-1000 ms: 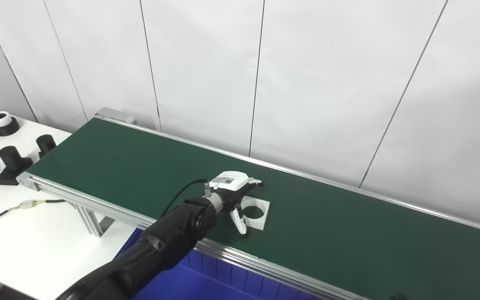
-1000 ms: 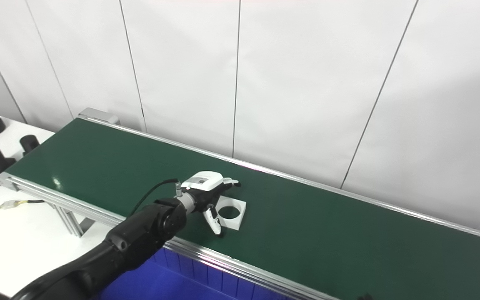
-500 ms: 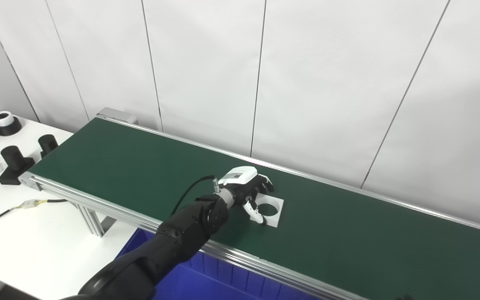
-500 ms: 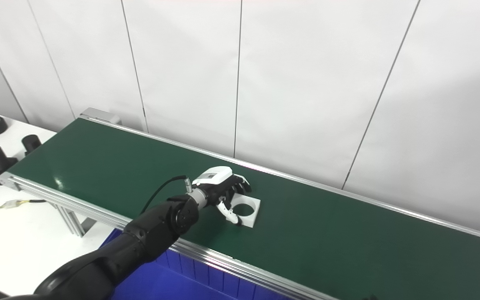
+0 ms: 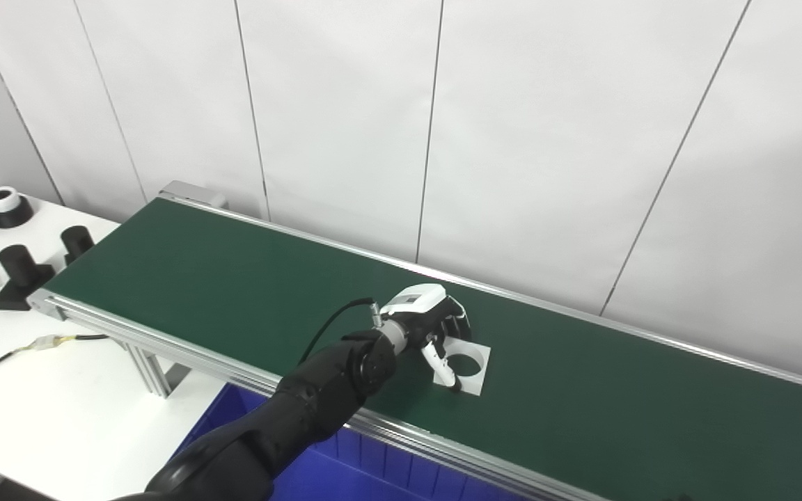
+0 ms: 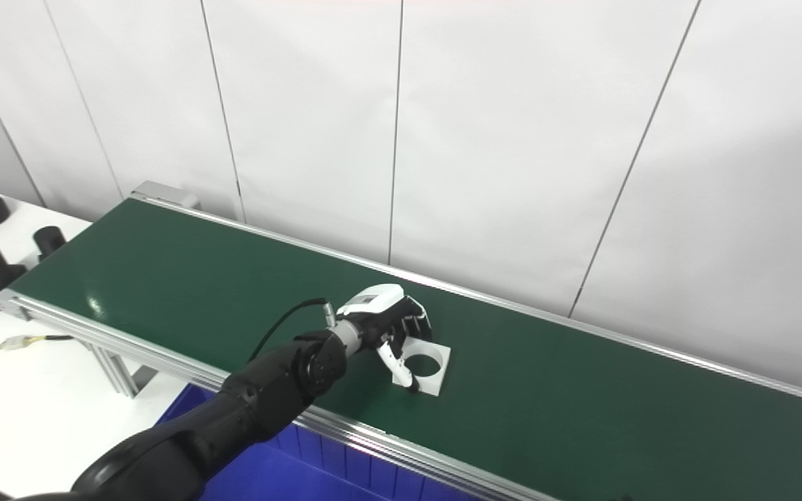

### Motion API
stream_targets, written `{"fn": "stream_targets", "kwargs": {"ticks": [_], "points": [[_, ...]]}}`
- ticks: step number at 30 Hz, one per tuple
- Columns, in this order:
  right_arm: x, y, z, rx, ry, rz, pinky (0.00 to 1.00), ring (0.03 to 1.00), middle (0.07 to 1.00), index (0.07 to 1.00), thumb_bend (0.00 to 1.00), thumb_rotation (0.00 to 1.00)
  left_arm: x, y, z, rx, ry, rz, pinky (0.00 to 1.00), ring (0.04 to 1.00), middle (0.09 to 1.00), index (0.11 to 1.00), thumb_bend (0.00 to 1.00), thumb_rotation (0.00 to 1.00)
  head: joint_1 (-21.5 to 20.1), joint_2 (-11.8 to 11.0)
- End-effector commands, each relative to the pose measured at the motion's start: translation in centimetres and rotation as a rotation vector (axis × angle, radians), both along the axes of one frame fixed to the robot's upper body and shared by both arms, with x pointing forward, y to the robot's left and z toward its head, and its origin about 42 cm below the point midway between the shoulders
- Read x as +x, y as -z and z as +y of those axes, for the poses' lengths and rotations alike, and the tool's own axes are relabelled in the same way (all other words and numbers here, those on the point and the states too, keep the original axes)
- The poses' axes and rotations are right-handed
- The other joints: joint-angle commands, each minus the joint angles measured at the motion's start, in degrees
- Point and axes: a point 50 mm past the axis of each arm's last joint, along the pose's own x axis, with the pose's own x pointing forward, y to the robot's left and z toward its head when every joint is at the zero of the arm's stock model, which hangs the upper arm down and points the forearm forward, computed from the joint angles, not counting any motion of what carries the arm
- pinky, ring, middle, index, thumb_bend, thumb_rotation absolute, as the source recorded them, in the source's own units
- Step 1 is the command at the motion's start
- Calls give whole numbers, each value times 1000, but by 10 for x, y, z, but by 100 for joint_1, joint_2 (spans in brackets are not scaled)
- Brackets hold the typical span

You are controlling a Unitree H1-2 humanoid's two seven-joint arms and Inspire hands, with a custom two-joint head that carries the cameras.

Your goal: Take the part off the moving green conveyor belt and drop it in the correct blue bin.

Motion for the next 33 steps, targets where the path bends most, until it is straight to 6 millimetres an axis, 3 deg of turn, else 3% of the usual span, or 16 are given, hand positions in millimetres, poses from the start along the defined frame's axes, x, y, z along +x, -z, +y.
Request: {"fn": "stream_targets", "kwargs": {"ticks": [1,6,12,16,22,26,29,33], "points": [[4,-12,5,12,-4,-98,998,967,954,1000,586,871,1,-16,2,-53,4,-65,449,519,523,471,515,0,-65,32],[4,-16,9,2,-6,-113,967,949,941,1000,602,859,-27,-37,0,-238,2,-165,381,432,440,504,516,0,-409,171],[2,-19,14,-15,-4,-125,935,924,919,1000,639,852,-66,-50,-6,-380,52,-283,407,423,491,509,500,0,-993,377],[0,-23,19,8,-2,-126,917,905,905,1000,664,783,-93,-55,-9,-479,75,-332,410,436,500,489,501,0,-1381,455],[-2,-23,25,2,-12,-130,878,877,881,970,688,693,-129,-28,-9,-515,109,-288,446,468,506,470,500,0,-1875,436],[-4,-24,31,3,-1,-136,854,862,872,960,693,659,-153,-2,-4,-537,129,-243,448,464,507,476,500,0,-2161,533],[-5,-25,35,8,-4,-133,863,866,874,962,684,626,-164,5,0,-547,132,-219,402,435,506,493,499,0,-2295,601],[-4,-24,38,4,0,-118,874,872,879,965,681,632,-182,20,4,-553,144,-183,420,446,513,484,498,0,-2368,744]]}}
